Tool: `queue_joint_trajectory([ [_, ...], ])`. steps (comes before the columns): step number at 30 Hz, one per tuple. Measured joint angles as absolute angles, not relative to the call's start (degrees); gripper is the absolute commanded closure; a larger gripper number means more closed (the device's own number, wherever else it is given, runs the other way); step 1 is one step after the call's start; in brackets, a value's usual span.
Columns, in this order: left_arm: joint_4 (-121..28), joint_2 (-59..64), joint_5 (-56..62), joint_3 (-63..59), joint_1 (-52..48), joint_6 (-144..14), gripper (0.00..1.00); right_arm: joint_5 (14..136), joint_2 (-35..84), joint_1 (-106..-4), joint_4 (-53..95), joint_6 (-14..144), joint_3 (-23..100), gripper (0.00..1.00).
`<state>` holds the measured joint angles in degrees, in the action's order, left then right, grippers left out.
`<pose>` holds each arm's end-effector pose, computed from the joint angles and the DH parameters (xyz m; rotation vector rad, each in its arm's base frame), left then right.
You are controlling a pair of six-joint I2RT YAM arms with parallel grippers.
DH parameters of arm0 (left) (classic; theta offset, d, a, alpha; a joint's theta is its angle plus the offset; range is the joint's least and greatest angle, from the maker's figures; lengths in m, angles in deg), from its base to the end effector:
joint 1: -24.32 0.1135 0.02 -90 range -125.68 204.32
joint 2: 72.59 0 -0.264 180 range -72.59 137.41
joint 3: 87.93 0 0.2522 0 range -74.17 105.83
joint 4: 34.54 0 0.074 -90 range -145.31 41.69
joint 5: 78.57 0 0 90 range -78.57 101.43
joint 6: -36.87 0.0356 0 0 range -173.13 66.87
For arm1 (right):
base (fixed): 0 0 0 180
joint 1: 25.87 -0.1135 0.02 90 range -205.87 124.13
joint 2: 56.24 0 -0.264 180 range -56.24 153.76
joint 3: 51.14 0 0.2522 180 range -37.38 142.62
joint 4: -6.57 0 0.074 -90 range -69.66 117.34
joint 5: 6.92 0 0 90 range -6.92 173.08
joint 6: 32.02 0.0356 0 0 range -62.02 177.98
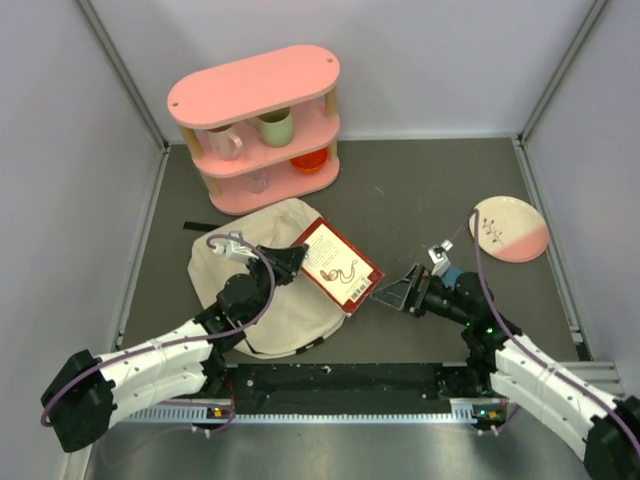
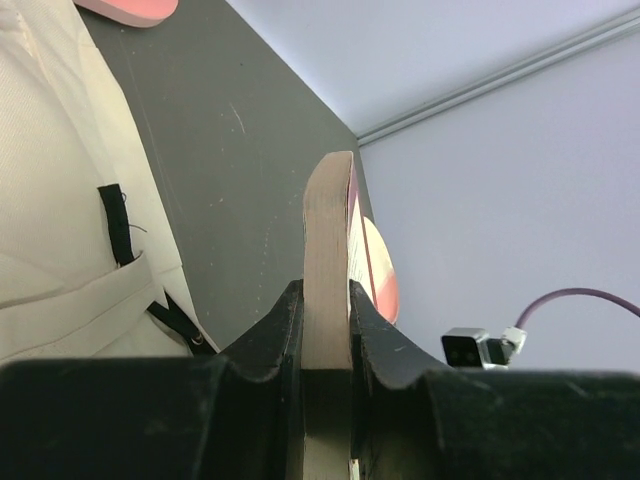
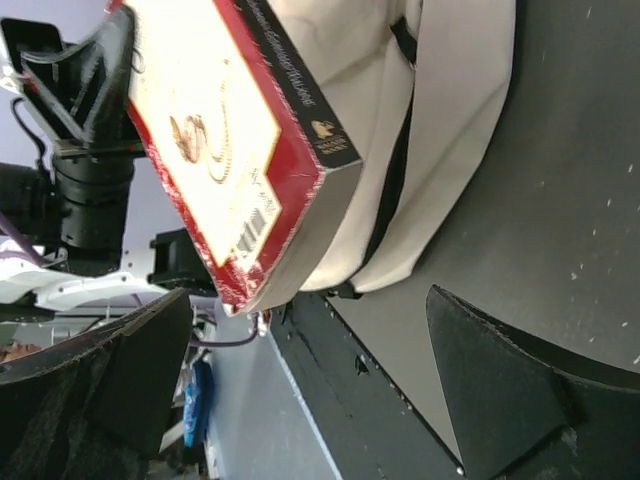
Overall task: Pack the student bag
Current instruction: Pick up the book from the center of the board.
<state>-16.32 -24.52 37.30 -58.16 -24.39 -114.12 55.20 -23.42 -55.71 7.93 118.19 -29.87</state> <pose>0.1364 -0.1318 0.2306 -0.5525 1.5993 -1.1285 0.1201 0.0881 0.1825 0.1436 2.0550 1.4935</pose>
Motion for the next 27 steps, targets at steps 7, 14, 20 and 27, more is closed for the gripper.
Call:
queue_joint_trajectory([
  [7, -13.6, -24.4, 37.3, -60.2, -24.5, -115.0, 1.00, 61.6, -7.6, -64.0, -4.7, 120.1, -28.9, 0.06],
  [14, -13.1, -27.6, 38.0, -61.9, -24.6, -116.3, 1.00, 64.7, 3.6, -69.0, -16.3, 120.6, -22.4, 0.40],
  [20, -13.2, -30.9, 39.1, -63.3, -24.6, -117.5, 1.00, 65.8, 8.9, -70.1, -23.7, 122.3, -21.9, 0.54],
  [27, -13.6, -31.2, 39.7, -63.8, -24.6, -119.1, 1.00, 67.3, 11.0, -73.3, -28.4, 123.5, -21.4, 0.82],
])
